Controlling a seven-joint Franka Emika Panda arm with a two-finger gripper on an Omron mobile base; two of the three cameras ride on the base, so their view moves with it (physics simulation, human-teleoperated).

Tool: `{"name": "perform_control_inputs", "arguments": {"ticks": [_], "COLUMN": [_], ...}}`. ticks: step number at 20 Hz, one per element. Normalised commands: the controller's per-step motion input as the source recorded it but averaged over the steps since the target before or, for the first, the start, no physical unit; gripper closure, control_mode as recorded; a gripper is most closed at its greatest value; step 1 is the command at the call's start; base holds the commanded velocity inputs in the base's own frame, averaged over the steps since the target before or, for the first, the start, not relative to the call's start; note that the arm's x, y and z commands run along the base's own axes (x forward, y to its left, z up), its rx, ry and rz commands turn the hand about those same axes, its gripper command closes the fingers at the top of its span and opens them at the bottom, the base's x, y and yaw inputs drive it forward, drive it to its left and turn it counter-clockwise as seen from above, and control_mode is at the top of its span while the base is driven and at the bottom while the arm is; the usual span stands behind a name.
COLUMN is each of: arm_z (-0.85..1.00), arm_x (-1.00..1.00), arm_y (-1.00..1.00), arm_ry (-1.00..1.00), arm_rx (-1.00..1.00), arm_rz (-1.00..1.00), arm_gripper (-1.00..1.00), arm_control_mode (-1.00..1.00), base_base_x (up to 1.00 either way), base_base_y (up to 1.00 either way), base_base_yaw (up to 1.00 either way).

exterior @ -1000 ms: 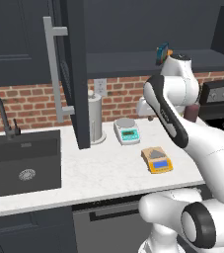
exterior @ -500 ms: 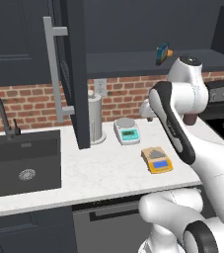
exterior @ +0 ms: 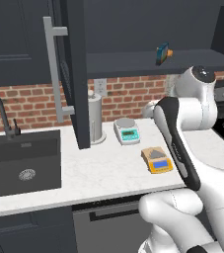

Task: Pick the boxed food and place it on the digital scale for weighing, and close the cabinet.

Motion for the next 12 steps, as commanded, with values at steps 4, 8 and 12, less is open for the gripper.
{"name": "perform_control_inputs", "arguments": {"ticks": [4,8,12], "arm_z": [0.71,0.68,0.58], "arm_x": [-0.07,-0.12,-0.09], "arm_y": [0.0,0.0,0.0], "arm_ry": [-0.09,-0.08,-0.12], "arm_rx": [-0.03,-0.04,-0.04], "arm_rz": [-0.12,-0.14,-0.13], "arm_gripper": [-1.0,-1.0,-1.0], "arm_control_mode": [-1.0,-1.0,-1.0], "base_base_x": [0.0,0.0,0.0], "base_base_y": [0.0,0.0,0.0], "base_base_yaw": [0.0,0.0,0.0]}}
